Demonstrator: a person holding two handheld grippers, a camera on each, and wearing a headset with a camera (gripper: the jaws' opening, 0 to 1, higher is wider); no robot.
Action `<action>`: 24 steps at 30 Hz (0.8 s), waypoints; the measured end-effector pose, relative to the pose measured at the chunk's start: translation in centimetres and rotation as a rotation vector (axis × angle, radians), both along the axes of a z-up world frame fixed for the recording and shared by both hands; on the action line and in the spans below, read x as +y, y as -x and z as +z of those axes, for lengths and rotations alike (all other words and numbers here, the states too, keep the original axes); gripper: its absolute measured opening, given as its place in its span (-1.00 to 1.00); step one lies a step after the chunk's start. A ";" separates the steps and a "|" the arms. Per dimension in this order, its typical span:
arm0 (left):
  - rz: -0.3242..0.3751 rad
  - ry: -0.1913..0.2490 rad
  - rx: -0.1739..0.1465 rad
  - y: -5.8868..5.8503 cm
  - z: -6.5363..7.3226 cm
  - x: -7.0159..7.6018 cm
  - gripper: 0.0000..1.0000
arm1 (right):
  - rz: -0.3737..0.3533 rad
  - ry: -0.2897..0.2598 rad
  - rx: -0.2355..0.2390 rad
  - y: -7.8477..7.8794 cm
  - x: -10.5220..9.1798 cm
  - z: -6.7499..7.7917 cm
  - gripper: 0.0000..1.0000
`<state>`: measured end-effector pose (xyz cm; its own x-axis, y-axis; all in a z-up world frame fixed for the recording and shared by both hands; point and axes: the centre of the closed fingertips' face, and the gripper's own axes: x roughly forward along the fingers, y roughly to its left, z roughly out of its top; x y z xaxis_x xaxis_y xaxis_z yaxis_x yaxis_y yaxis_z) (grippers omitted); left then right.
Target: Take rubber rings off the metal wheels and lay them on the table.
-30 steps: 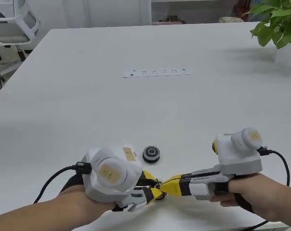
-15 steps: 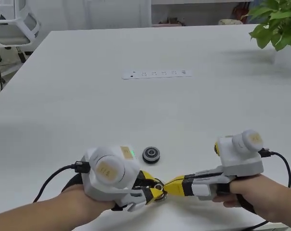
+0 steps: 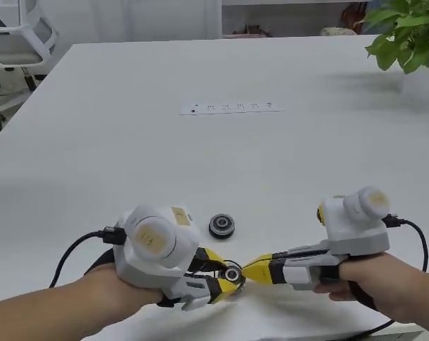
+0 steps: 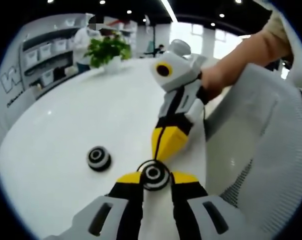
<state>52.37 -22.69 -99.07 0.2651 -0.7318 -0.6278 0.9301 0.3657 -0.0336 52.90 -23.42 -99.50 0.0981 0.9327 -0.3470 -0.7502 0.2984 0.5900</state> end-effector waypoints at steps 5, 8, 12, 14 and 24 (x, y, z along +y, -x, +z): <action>0.003 0.022 0.004 0.4 1.1 0.4 -0.43 | -0.003 -0.009 -0.004 -0.1 0.0 0.4 -1.00; 0.006 0.030 0.009 0.7 1.7 0.8 -0.38 | -0.009 -0.017 -0.010 -0.3 0.0 0.8 -1.00; 0.021 0.042 0.012 0.8 2.3 1.6 -0.29 | -0.006 -0.022 -0.014 -0.2 0.1 1.1 -1.00; 0.028 0.048 0.012 0.8 2.6 2.0 -0.26 | 0.000 -0.024 -0.018 -0.1 0.3 1.4 -1.00; 0.078 0.068 0.005 0.4 3.8 4.6 -0.09 | 0.018 -0.027 -0.032 0.1 1.3 2.7 -1.00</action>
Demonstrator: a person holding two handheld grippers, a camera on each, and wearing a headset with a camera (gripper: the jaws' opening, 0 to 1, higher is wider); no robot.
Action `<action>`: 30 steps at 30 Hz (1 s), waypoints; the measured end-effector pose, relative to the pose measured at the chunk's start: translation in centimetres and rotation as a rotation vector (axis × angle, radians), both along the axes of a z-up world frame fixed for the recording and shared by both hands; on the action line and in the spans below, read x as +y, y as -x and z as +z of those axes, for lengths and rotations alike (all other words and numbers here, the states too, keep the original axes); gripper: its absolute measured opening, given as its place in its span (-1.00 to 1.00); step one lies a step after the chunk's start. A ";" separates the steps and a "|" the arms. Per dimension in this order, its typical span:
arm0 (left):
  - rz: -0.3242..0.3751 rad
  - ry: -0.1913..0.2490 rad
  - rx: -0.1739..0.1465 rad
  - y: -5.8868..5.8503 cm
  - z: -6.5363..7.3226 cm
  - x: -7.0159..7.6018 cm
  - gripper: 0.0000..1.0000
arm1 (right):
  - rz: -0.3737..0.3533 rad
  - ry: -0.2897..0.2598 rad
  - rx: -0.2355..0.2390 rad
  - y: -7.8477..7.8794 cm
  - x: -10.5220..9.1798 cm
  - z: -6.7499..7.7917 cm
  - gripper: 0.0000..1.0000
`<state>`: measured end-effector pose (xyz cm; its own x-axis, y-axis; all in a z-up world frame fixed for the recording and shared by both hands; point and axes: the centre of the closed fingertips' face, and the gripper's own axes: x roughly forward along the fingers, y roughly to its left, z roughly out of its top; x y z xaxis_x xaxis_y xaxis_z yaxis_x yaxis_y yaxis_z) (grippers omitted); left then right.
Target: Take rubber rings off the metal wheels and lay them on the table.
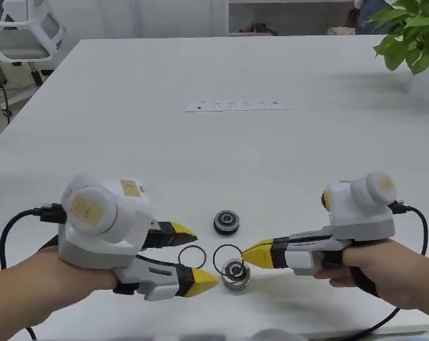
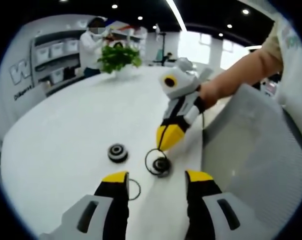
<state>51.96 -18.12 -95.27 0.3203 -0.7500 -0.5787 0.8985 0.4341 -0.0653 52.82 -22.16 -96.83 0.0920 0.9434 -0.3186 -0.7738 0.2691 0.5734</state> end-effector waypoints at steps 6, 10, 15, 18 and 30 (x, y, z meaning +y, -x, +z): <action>0.034 0.003 -0.002 -0.4 0.3 1.6 -0.01 | 0.015 -0.005 -0.011 -0.3 1.0 0.7 -1.00; 0.052 0.006 -0.003 -0.6 0.5 2.5 0.06 | 0.028 -0.005 -0.018 -0.7 1.8 1.1 -1.00; 0.088 0.011 -0.006 -0.9 0.7 3.8 0.11 | 0.041 0.002 -0.029 -1.2 2.7 1.2 -1.00; 0.107 0.016 -0.008 -1.0 0.9 4.4 0.13 | 0.049 0.011 -0.034 -1.7 3.4 1.0 -1.00; 0.163 0.014 -0.019 -1.0 1.1 6.3 0.20 | 0.073 0.045 -0.033 -2.7 5.1 -0.5 -1.00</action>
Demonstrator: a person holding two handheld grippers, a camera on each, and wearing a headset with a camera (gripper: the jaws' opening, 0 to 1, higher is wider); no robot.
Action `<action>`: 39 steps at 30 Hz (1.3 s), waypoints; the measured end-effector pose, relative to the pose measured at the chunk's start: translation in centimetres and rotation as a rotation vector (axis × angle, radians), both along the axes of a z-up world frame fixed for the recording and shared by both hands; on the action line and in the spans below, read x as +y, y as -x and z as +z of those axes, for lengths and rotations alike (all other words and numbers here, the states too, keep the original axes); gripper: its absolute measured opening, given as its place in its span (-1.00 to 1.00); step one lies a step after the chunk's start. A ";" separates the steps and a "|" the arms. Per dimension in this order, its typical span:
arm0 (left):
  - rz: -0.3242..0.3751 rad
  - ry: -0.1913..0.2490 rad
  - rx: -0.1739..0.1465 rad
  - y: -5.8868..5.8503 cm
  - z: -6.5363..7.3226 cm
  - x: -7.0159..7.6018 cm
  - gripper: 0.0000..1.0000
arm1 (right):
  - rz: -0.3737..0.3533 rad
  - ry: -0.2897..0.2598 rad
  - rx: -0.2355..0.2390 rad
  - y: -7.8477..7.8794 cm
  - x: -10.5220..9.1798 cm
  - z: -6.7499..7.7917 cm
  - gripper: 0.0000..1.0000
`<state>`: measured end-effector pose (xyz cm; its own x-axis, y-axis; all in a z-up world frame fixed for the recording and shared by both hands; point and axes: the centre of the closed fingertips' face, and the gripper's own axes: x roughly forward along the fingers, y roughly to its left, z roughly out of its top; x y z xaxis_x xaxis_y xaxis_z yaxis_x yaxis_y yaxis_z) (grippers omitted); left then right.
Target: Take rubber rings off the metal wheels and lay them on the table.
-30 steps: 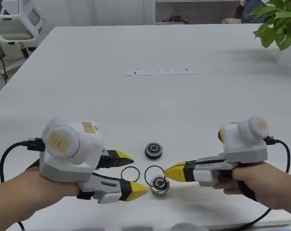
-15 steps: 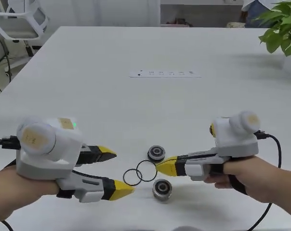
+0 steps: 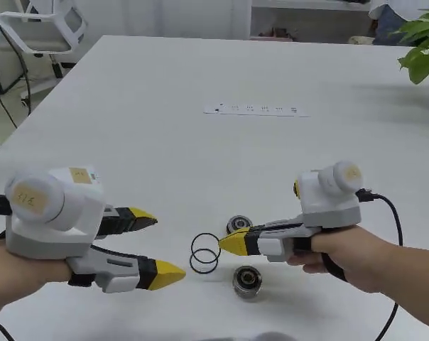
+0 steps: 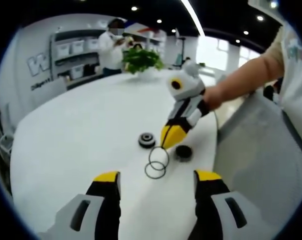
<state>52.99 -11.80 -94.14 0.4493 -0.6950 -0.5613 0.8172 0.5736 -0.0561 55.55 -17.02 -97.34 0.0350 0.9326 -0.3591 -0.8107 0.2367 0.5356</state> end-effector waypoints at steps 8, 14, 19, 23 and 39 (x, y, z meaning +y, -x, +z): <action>0.020 0.000 0.002 0.1 0.0 0.8 0.20 | 0.010 0.032 0.011 -0.1 0.5 -1.3 -1.00; 0.028 -0.002 0.007 0.2 -0.2 1.1 0.19 | 0.008 0.065 0.023 -0.1 0.4 -2.4 -1.00; 0.034 -0.003 0.010 0.2 -0.4 1.3 0.19 | -0.002 0.077 0.026 -0.3 0.2 -2.8 -1.00; 0.037 -0.006 0.014 0.2 -0.4 1.3 0.19 | -0.007 0.086 0.028 -0.4 0.0 -3.1 -1.00; 0.037 -0.014 0.030 0.4 -1.0 1.3 0.18 | -0.019 0.125 0.005 -0.6 -0.2 -3.8 -0.91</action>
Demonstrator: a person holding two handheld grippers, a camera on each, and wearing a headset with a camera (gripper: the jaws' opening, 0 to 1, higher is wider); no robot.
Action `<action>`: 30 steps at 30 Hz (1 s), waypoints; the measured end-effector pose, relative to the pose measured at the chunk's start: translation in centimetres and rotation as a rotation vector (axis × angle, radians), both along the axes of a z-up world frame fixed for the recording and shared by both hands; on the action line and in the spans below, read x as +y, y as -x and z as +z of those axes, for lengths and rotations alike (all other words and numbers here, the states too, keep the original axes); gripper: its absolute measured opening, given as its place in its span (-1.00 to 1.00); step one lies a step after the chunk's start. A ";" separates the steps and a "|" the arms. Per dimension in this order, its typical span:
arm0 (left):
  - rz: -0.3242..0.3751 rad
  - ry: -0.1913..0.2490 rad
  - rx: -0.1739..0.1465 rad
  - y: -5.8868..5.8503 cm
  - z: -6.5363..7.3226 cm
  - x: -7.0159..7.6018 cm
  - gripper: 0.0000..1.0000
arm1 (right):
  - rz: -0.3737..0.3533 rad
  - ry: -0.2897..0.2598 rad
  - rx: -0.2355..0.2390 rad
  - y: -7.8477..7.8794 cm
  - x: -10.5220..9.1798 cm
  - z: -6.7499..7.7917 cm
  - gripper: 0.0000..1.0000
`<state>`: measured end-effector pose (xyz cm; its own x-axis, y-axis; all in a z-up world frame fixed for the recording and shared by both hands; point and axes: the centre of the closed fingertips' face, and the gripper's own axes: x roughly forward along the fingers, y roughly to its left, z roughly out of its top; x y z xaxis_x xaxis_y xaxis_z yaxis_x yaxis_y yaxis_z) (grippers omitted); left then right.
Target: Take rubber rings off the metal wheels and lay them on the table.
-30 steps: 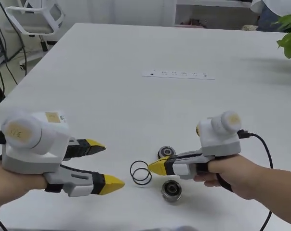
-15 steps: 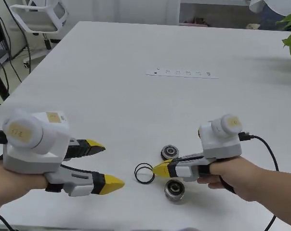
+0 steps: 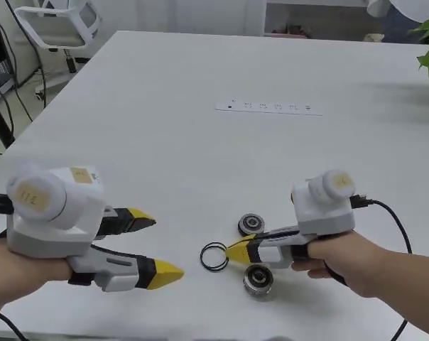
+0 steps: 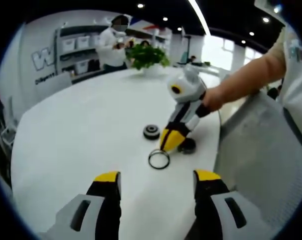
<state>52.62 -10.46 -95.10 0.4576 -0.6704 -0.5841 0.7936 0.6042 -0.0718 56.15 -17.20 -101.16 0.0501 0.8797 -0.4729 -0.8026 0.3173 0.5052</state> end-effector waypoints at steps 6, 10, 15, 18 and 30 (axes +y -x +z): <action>-0.006 -0.006 0.007 -0.1 -0.2 -0.1 0.18 | 0.002 0.011 -0.005 0.0 -0.3 -0.1 -0.73; -0.009 -0.007 0.010 -0.3 -0.3 -0.3 0.17 | -0.006 -0.003 -0.010 -0.1 -0.7 0.4 -0.67; -0.019 -0.008 0.008 -0.8 -0.1 -0.7 0.17 | -0.023 -0.037 -0.017 -0.4 -1.1 1.7 -0.61; -0.024 -0.012 0.003 -1.3 0.1 -0.8 0.17 | -0.035 -0.061 -0.020 -0.6 -1.4 2.4 -0.60; -0.043 -0.016 -0.024 -3.5 0.8 -2.1 0.13 | -0.104 -0.099 -0.076 -2.6 -3.7 4.5 -0.51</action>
